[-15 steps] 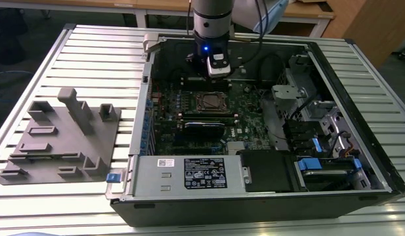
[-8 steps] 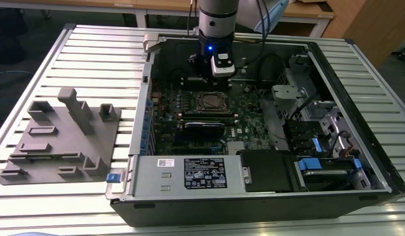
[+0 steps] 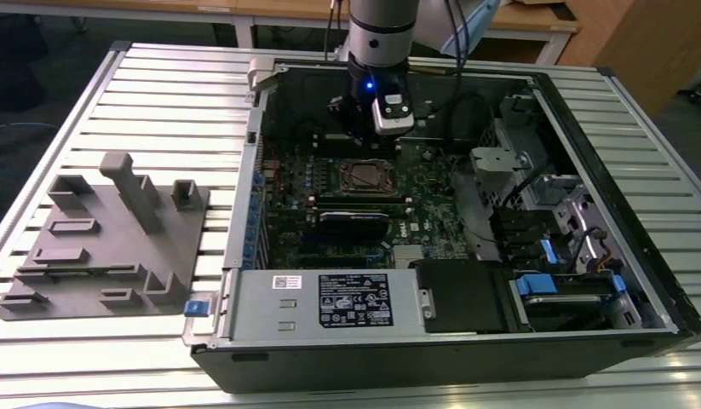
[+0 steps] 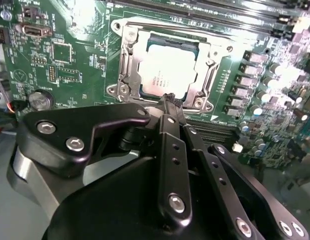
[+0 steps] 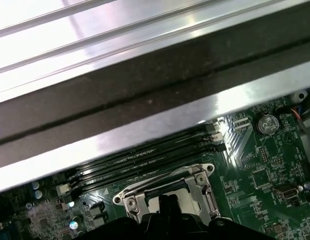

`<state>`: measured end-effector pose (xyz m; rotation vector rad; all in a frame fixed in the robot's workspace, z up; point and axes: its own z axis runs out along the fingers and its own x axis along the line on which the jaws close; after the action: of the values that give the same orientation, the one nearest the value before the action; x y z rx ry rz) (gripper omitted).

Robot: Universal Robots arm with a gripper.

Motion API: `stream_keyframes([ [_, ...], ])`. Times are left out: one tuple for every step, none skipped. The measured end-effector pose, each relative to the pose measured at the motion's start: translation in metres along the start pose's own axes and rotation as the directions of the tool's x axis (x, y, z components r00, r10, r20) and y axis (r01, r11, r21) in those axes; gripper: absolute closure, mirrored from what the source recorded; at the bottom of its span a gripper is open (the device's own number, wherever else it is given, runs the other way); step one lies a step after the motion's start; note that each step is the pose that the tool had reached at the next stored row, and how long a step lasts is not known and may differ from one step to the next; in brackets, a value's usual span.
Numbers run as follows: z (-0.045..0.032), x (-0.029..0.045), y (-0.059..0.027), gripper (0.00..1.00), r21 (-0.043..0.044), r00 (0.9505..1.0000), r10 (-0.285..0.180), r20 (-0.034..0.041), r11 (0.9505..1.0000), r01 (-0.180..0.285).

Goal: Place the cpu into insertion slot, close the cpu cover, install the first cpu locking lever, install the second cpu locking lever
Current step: 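Install the first cpu locking lever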

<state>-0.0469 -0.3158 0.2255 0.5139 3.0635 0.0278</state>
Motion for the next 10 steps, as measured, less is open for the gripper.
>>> stream_keyframes([
  [0.0002, 0.0, 0.0, 0.89, -0.0005, 0.9999, -0.014, -0.0004, 0.9999, 0.014],
  [0.0004, 0.0, 0.0, 0.89, -0.001, 0.9996, -0.029, -0.0007, 0.9996, 0.029],
  [0.0006, 0.0, 0.0, 0.89, -0.0015, 0.9991, -0.043, -0.0009, 0.9991, 0.043],
  [0.0009, 0.0, 0.0, 0.89, -0.002, 0.9985, -0.056, -0.0012, 0.9985, 0.056],
  [0.0013, 0.0, 0.0, 0.89, -0.0024, 0.9977, -0.068, -0.0015, 0.9977, 0.068],
  [0.0017, 0.0, 0.0, 0.89, -0.0029, 0.9968, -0.08, -0.0017, 0.9968, 0.08],
  [0.0022, 0.0, 0.0, 0.89, -0.0033, 0.9956, -0.093, -0.002, 0.9956, 0.093],
  [0.0027, 0.0, 0.0, 0.89, -0.0038, 0.9943, -0.107, -0.0023, 0.9943, 0.107],
  [0.0031, 0.0, -0.0001, 0.89, -0.0041, 0.9927, -0.121, -0.0026, 0.9927, 0.121],
  [0.0034, 0.0, -0.0001, 0.89, -0.0046, 0.9909, -0.135, -0.0029, 0.9909, 0.135],
])
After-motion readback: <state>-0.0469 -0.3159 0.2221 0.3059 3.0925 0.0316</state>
